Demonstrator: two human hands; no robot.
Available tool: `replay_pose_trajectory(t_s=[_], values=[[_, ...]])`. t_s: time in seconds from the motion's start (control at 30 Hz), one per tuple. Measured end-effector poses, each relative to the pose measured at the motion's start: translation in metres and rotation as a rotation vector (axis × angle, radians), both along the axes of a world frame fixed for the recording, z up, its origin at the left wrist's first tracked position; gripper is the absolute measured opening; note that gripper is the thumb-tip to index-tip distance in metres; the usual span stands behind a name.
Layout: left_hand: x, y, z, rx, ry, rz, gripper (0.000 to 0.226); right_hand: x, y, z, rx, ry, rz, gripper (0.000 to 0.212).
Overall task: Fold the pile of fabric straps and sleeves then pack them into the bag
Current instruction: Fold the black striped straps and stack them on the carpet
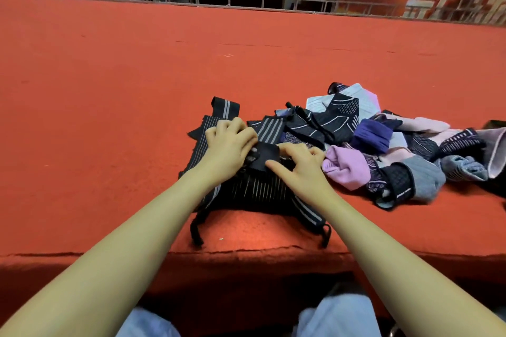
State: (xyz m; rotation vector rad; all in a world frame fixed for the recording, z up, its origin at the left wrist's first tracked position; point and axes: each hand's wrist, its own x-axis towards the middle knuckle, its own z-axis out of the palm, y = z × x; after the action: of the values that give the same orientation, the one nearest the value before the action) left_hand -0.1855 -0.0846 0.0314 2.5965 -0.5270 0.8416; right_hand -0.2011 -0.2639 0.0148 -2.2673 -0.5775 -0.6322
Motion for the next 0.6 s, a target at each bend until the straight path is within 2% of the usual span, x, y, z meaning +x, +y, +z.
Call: replay_pose_trajectory(t_s=[0.07, 0.17, 0.3, 0.47, 0.53, 0.6], values=[[0.002, -0.001, -0.006, -0.102, 0.057, 0.044, 0.036, 0.002, 0.001, -0.007, 0.014, -0.019, -0.017, 0.022], [0.004, -0.007, 0.001, -0.173, 0.076, 0.041, 0.039, 0.005, 0.008, 0.0, 0.143, -0.106, -0.066, 0.008], [0.011, -0.014, 0.027, -0.182, 0.055, -0.056, 0.049, 0.01, 0.014, 0.023, 0.309, -0.193, -0.151, 0.01], [0.019, -0.027, 0.047, -0.209, 0.057, -0.134, 0.023, 0.02, 0.008, 0.038, 0.324, -0.2, -0.198, 0.011], [0.02, -0.034, 0.051, -0.307, 0.078, -0.08, 0.014, 0.019, 0.005, 0.036, 0.312, -0.169, -0.172, 0.016], [0.02, -0.036, 0.052, -0.422, 0.122, 0.018, 0.017, 0.019, 0.002, 0.032, 0.265, -0.145, -0.148, 0.021]])
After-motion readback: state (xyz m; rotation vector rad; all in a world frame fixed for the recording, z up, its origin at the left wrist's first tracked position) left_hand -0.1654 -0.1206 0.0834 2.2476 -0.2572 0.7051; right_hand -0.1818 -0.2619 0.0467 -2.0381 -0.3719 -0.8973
